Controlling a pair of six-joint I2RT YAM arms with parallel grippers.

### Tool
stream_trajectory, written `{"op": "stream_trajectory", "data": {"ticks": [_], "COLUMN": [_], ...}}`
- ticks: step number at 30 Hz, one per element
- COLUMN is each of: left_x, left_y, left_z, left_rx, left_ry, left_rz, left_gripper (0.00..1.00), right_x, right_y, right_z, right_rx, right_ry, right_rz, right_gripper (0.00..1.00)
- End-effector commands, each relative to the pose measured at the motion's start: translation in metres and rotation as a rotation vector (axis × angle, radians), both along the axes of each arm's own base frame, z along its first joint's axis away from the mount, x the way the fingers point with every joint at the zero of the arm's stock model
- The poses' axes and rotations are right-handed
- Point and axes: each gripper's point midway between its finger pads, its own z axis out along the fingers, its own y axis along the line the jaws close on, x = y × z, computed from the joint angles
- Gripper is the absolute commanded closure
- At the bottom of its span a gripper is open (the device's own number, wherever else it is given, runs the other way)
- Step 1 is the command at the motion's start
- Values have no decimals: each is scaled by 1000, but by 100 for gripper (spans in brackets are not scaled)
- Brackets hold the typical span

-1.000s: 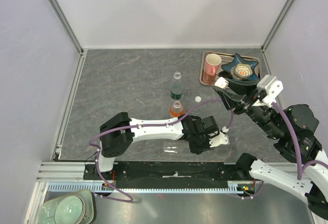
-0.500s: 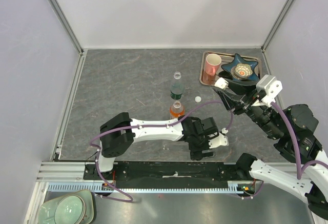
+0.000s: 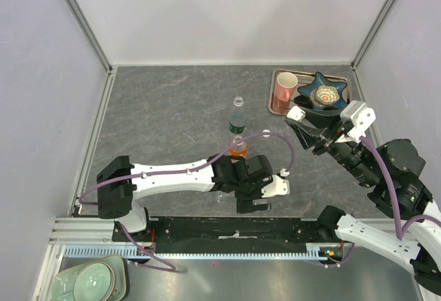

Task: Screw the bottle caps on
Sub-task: Pick up the plastic bottle at the center of the board.

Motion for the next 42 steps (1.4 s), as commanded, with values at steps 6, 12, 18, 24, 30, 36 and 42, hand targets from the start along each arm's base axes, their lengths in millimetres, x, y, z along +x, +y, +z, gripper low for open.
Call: {"op": "stream_trajectory", "data": {"ticks": [6,12,18,24,30,36,42], "left_x": [11,22,22,16,11,10,15], "left_y": [35,51,53,55,70,67,58], "left_z": [-4,-33,-50,-62,-86,-89,-75], "left_rx": [47,89,103,114,151,141,102], "left_ry": [-86,-156,-141,-106,-94,-77,-96], "left_rz": [-8,-3,-5,-19,-37,-57,-51], "left_gripper": [1,1,1,1,3,23,41], "right_x": [-2,-3,-4,-4,-4,-5,-7], "right_y": [2,3,4,5,3,3,3], "right_z": [13,13,14,12,12,13,15], "right_rx": [31,35,39,38,42,47,50], "right_ry": [-8,-4,-4,2,2,4,9], "right_rz": [15,23,26,30,26,31,40], "right_gripper": [80,80,81,81,82,83,83]}}
